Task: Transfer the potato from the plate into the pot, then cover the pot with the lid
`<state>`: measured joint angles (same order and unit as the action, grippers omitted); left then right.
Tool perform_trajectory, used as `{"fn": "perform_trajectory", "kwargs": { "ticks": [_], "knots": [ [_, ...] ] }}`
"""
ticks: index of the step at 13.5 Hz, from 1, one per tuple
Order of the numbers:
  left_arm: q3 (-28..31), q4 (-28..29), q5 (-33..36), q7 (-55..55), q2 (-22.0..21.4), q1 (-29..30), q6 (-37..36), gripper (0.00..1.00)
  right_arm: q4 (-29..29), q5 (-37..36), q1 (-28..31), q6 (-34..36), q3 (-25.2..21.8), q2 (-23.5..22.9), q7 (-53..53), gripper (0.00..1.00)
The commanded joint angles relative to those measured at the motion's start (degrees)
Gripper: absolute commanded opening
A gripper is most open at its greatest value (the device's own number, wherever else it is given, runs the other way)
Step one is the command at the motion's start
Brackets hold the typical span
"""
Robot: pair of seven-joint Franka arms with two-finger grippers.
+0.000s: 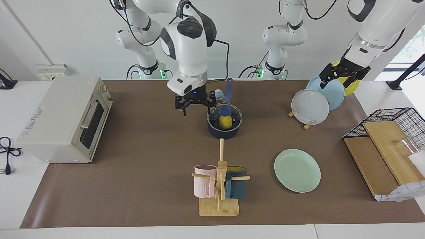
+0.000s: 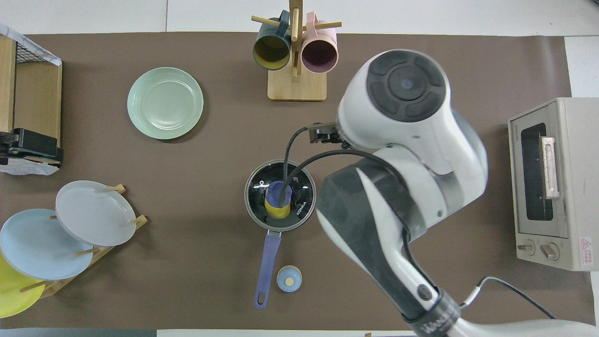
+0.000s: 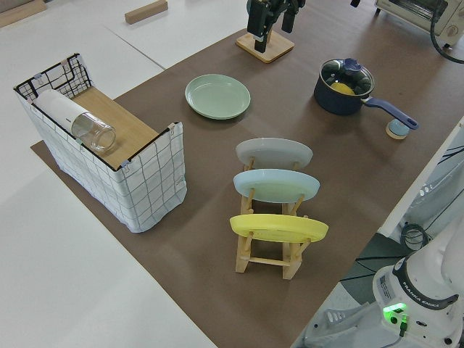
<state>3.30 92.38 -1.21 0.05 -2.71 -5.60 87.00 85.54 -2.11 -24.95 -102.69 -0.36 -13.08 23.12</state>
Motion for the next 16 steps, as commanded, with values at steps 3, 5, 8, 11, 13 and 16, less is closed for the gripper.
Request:
{"fn": "perform_trajectory", "kwargs": {
  "ticks": [3, 5, 8, 11, 13, 16],
  "knots": [
    [-0.22, 0.61, 0.95, 3.47, -0.37, 0.94, 0.10, 1.00, -1.08, 0.52, 12.10, 13.80, 0.80, 7.00, -9.59, 1.00],
    [0.04, 0.35, 0.86, 3.21, 0.16, 0.76, -0.34, 1.00, -0.91, 0.79, 15.80, 17.15, 1.41, 8.24, -10.81, 1.00],
    [0.48, -0.36, 0.42, 2.77, 0.07, -0.20, -1.05, 1.00, 3.38, 0.61, 16.07, 17.26, 0.71, 11.83, -12.84, 1.00],
    [-0.22, -0.27, 0.59, 3.03, -0.02, -0.47, -1.05, 1.00, 6.90, 0.70, 18.53, 15.60, 0.71, 13.59, -13.28, 1.00],
    [-0.13, -0.19, 0.59, 3.03, -0.10, -1.08, -0.96, 1.00, 10.34, 0.79, 19.94, 11.47, -1.12, 14.83, -16.87, 1.00],
    [-0.13, -0.27, 0.51, 3.20, 0.07, -0.91, -0.87, 1.00, 12.61, 0.79, 19.94, 10.85, -1.75, 16.84, -17.32, 1.00]
  ]
}}
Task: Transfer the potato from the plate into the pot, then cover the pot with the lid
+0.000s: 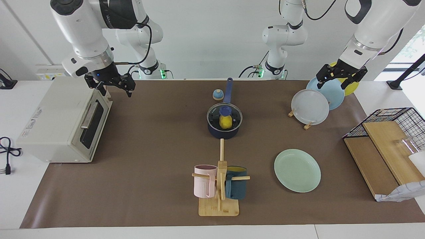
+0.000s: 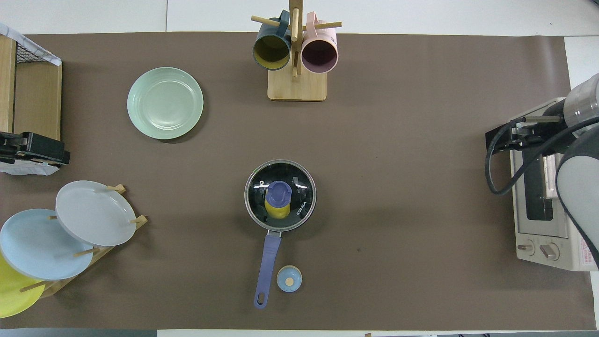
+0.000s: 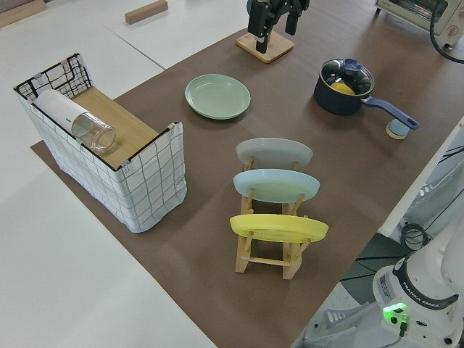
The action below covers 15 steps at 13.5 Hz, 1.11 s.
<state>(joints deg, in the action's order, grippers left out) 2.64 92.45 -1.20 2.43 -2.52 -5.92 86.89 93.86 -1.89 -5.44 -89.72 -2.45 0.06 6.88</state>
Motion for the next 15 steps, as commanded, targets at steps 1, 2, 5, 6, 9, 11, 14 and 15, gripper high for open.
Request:
{"fn": "perform_trajectory", "kwargs": {
  "ticks": [1, 2, 5, 6, 9, 11, 14, 15],
  "knots": [
    [0.52, -0.34, 0.59, 0.82, -0.03, -0.59, -0.76, 1.00, 5.62, 0.58, 0.78, -2.73, 0.34, 4.59, -1.08, 1.00],
    [0.43, -0.34, 0.50, 0.99, -0.12, -0.50, -0.67, 1.00, 5.80, 0.58, 1.05, -3.35, 0.34, 4.60, -1.00, 1.00],
    [0.08, -0.08, 0.59, 0.91, -1.00, -0.06, -0.40, 1.00, 5.45, 0.40, 2.36, -3.27, 0.51, 3.72, -1.08, 1.00],
    [0.08, 0.01, 0.59, 0.99, -1.09, -0.06, -0.32, 1.00, 5.28, 0.23, 2.72, -3.35, 0.77, 3.63, -1.17, 1.00],
    [0.08, 0.10, 0.59, 0.55, -1.17, -0.06, -0.40, 1.00, 2.21, -0.30, 4.90, -1.25, 2.09, 2.40, -1.69, 1.00],
    [0.08, 0.27, 0.50, 0.47, -1.17, -0.06, -0.40, 1.00, 2.29, -0.13, 5.97, -1.07, 2.97, 2.40, -5.12, 1.00],
    [0.08, 0.19, 0.50, 0.55, -1.17, -0.15, -0.49, 1.00, 2.20, 0.05, 5.97, -1.16, 3.06, 2.40, -5.13, 1.00],
    [0.08, 0.19, 0.59, 0.55, -1.17, -0.06, -0.40, 1.00, 2.29, 0.31, 5.97, -1.16, 2.97, 2.40, -5.13, 1.00]
  ]
}}
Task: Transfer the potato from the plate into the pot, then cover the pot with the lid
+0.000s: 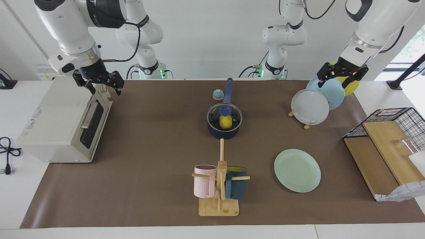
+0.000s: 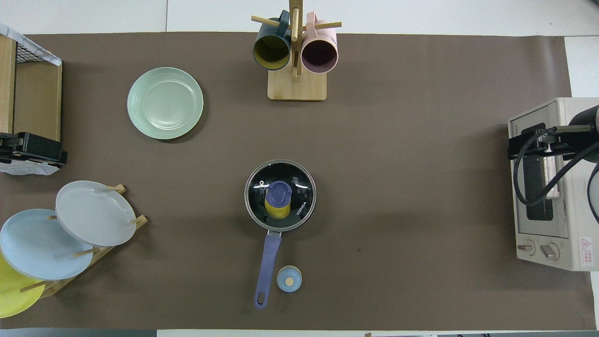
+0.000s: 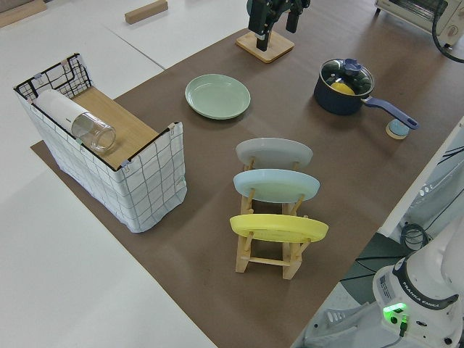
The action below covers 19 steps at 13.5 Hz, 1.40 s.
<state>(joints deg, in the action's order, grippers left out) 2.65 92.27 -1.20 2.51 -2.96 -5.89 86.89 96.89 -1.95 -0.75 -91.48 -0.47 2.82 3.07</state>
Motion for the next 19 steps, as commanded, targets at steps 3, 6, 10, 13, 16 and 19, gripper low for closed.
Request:
{"fn": "perform_trajectory", "kwargs": {
  "ticks": [3, 6, 10, 13, 16, 19],
  "knots": [
    [0.08, 0.46, 0.59, 0.48, -0.82, -0.18, -0.49, 1.00, -1.00, 0.37, 1.28, 0.69, 1.00, -0.27, -1.23, 1.00],
    [0.08, 0.46, 0.50, 0.48, -0.82, -0.09, -0.40, 1.00, -1.01, 0.37, 1.28, 0.60, 0.56, -0.27, -1.23, 1.00],
    [0.08, 0.46, 0.59, 0.48, -0.82, -0.26, -0.49, 1.00, -4.77, 0.36, 1.19, 3.76, 0.47, -4.31, -1.05, 1.00],
    [0.08, 0.46, 0.59, 0.57, -0.82, -0.26, -0.49, 1.00, -5.14, 0.37, 1.19, 4.91, 0.30, -4.05, -1.14, 1.00],
    [0.16, 0.37, 0.59, 0.57, -0.82, -0.09, -0.67, 1.00, -5.14, 0.19, 1.19, 5.00, 0.30, -3.96, -1.14, 1.00],
    [0.16, 0.37, 0.59, 0.57, -0.82, -0.09, -0.67, 1.00, -5.14, 0.10, 1.19, 4.91, 0.38, -3.96, -1.23, 1.00]
  ]
}}
